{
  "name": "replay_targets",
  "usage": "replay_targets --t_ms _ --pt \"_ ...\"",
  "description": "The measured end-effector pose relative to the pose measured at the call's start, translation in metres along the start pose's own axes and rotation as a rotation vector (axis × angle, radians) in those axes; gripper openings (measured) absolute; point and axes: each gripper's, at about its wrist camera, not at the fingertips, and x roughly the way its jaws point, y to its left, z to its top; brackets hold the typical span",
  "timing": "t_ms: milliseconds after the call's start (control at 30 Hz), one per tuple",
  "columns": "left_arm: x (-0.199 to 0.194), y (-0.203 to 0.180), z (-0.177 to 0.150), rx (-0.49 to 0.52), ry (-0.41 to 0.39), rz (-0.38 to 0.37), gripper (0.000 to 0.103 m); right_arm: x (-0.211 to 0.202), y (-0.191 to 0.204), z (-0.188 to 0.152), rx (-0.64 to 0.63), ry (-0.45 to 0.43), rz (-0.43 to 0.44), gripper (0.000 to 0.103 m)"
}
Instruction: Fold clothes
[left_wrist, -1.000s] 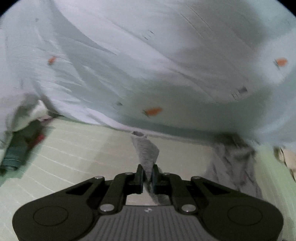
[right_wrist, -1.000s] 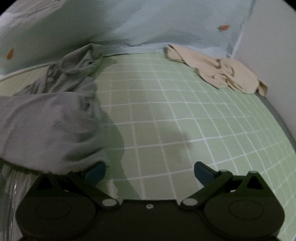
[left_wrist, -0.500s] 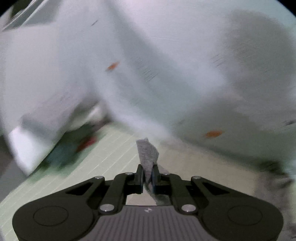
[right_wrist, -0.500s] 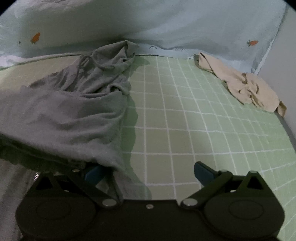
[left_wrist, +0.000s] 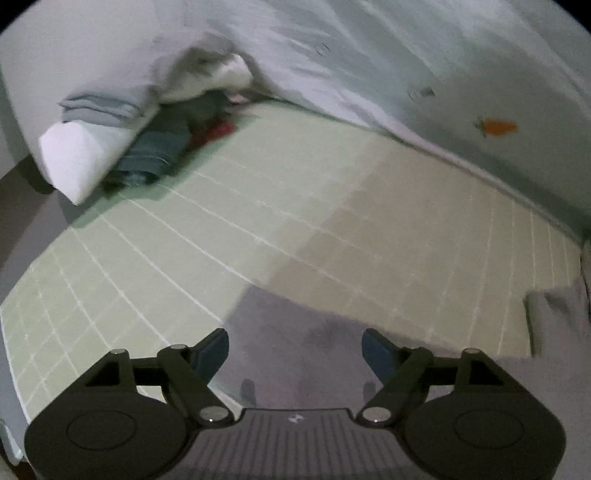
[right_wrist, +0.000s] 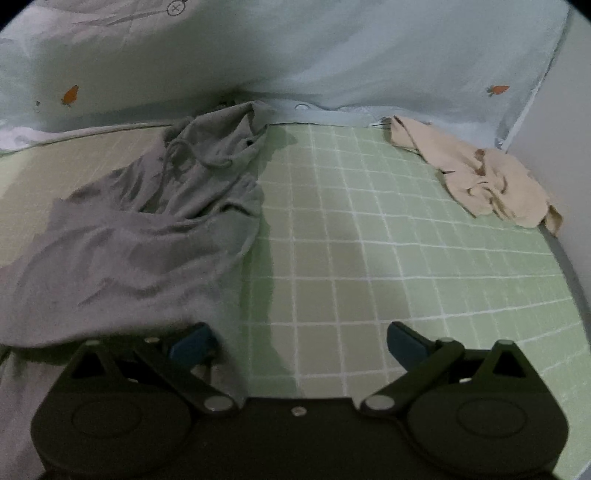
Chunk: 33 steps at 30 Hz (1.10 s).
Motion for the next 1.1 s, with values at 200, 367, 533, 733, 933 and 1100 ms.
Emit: replay_targets --t_ms 200,367,533,733,933,1100 --pt "0.025 -0.009 -0.013 0.005 0.087 -0.024 0.08 -0.015 -0.026 0.007 0.127 -0.029 -0.016 0.103" --pt "0.034 -0.017 -0.024 0.031 0.125 -0.02 0.085 0.008 -0.02 0.024 0.168 -0.032 0.095 0.09" --pt "0.038 -0.019 -0.028 0.042 0.112 0.006 0.095 0.037 0.004 0.047 0.157 -0.043 0.29 0.045" --pt "0.044 -0.011 -0.028 -0.001 0.128 -0.006 0.103 0.074 0.02 0.065 0.147 0.012 0.314 0.018" --pt "0.044 -0.011 -0.029 0.006 0.116 -0.009 0.103 0.098 0.013 0.074 0.217 0.102 0.246 0.022" --pt "0.044 -0.01 -0.029 0.011 0.109 -0.012 0.103 0.109 -0.002 0.08 0.396 0.152 0.298 0.055"
